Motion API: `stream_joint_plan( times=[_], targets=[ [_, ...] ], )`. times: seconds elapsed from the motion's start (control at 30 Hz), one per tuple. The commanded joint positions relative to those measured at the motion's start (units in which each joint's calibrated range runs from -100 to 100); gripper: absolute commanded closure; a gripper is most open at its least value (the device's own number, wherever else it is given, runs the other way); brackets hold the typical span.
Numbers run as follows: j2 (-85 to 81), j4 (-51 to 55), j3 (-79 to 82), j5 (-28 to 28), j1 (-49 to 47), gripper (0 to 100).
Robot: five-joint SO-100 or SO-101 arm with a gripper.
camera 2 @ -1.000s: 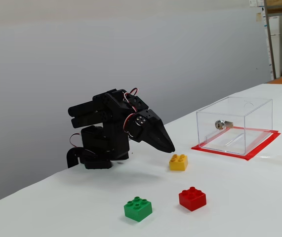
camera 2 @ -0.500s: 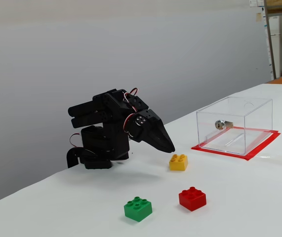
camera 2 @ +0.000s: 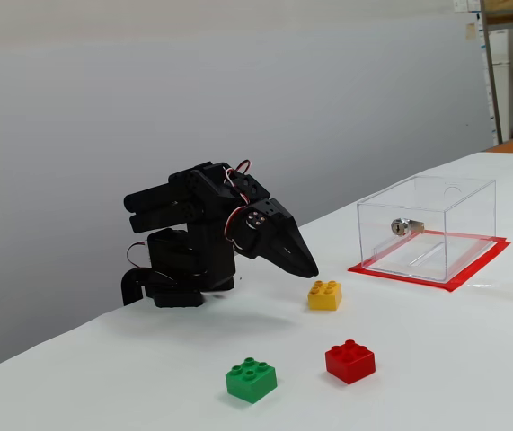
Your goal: Pick the yellow lego brick and place it into the transparent box
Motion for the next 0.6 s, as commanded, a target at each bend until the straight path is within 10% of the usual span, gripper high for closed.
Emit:
stream_joint_plan(
  times=[0.0,0.57],
  targets=[
    [-0.68,0.18,0.87,-0.06,0.37,98],
    [-0.68,0.79,-3.57,0.36,-3.32,98]
  ],
)
